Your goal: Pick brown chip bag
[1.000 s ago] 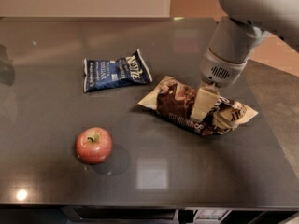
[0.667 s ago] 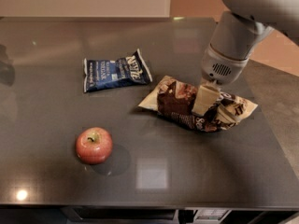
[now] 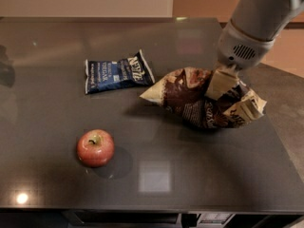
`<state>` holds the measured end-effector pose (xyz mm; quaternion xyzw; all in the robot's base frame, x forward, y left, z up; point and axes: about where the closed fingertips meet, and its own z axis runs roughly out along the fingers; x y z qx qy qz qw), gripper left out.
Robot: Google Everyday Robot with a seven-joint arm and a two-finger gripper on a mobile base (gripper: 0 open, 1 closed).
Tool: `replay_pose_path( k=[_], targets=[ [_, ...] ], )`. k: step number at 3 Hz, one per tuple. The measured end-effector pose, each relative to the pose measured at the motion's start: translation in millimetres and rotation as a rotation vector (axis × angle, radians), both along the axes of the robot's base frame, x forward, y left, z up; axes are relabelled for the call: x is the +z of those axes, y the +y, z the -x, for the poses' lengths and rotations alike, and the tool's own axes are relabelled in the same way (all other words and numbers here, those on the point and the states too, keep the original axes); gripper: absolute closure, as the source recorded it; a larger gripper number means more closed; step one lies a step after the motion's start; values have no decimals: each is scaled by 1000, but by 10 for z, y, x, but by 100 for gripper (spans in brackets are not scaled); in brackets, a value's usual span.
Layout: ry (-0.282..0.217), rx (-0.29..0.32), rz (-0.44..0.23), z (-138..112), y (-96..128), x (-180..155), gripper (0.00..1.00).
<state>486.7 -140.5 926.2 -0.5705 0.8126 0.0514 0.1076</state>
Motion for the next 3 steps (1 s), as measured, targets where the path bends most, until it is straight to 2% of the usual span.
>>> replay_pose_path(
  k=[2, 3],
  targets=[
    [-87, 41, -24, 9, -41, 471, 100],
    [-114, 84, -31, -2, -26, 627, 100]
  ],
)
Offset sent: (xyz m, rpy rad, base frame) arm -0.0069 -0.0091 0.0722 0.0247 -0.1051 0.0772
